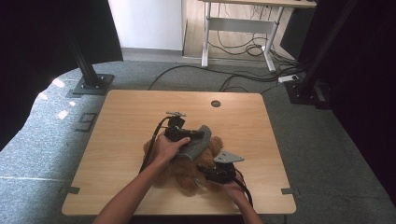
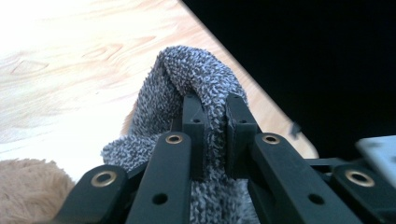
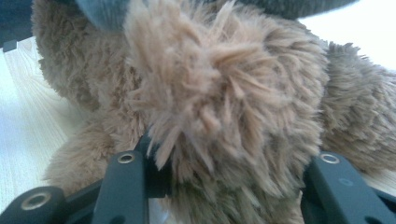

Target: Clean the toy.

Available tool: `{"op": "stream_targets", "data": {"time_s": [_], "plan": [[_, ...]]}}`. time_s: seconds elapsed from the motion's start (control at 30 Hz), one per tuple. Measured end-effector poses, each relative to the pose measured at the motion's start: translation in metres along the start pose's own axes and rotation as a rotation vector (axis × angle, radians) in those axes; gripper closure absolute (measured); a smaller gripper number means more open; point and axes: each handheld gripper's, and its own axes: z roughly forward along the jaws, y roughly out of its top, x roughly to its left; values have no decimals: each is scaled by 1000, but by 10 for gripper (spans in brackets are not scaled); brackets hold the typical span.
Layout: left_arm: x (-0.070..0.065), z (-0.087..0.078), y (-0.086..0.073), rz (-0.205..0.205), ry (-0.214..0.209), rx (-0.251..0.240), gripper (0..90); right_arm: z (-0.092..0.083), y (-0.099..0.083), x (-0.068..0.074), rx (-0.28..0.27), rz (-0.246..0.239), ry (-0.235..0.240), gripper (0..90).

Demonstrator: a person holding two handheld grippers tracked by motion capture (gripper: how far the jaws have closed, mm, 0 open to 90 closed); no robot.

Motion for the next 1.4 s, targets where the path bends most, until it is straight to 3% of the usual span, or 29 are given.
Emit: {"op": "stream_targets", "data": {"time_s": [0.13,0.47,0.57,0.77,0.93,1.23,1.4], "plan": [[6,-2,-6,7,53,18,811,0,0,1,4,-10,-1,512],[17,-42,-22,36,140,1,818,0,-1,1,2,-11,-4,512],[24,-57,-28,29,163,-5,819,0,-1,1,2,-8,-4,512],[48,-103,-46,-28,190,-75,819,0,-1,0,1,-5,-4,512],[58,-137,-68,-47,218,-114,819,0,-1,0,-1,2,-6,512],[64,-168,-95,-86,179,-176,818,0,-1,1,2,7,-27,511],[57,-174,-96,-94,103,-208,818,1,-1,1,-3,14,-42,510]]}}
